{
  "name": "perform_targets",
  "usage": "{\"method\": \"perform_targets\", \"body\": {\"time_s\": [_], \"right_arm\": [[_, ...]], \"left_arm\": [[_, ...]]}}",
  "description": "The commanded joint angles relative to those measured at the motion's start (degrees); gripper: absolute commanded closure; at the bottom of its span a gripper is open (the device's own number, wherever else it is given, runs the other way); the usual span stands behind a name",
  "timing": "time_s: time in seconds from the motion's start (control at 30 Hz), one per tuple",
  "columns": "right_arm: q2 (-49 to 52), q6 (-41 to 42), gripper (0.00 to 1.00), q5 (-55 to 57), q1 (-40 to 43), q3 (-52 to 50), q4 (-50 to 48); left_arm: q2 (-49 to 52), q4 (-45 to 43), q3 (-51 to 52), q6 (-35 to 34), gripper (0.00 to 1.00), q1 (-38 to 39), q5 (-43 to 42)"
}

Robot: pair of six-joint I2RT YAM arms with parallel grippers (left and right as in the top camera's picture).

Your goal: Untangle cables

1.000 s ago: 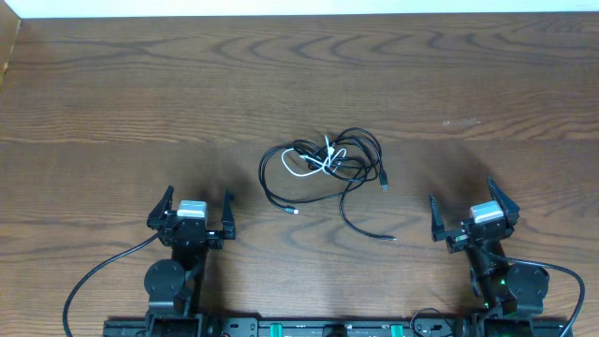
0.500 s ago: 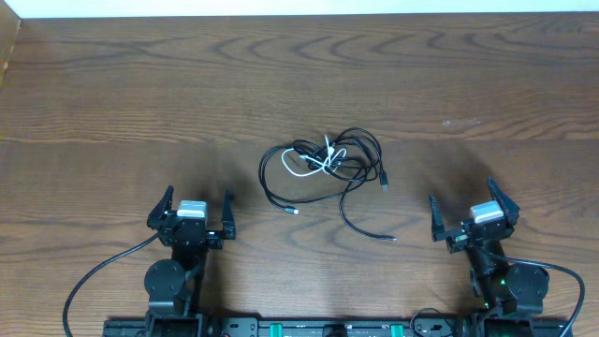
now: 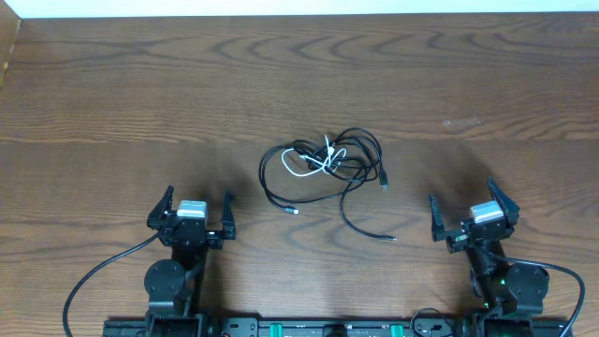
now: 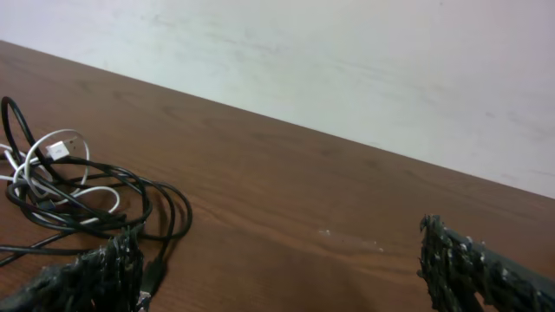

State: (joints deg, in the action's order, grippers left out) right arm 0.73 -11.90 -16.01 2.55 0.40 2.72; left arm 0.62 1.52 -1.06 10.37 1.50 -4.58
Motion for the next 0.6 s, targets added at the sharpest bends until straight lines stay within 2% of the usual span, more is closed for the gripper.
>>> {"method": "perform_targets", "body": {"time_s": [0.0,0.13,0.23,0.57], "right_arm": [[-0.4,0.5,0.01,0.4,-0.3,-0.1,0.3],[-0.4,0.5,0.01,0.5,-0.3,-0.1,0.3],[-0.4,0.5,0.01,0.5,-0.3,-0.1,0.3],[-0.4,0.5,0.01,0.5,-0.3,-0.1,0.3]], "left_arm": [[-0.4,2.1,0.8,-0.1,0.00,-0.3,-0.8],[-0.4,2.1,0.8,0.0,0.00,-0.3,-0.7],[-0.4,2.3,0.8,4.0,0.01,-0.3,2.7],[-0.4,2.3,0.8,4.0,0.01,-0.3,2.7]]}}
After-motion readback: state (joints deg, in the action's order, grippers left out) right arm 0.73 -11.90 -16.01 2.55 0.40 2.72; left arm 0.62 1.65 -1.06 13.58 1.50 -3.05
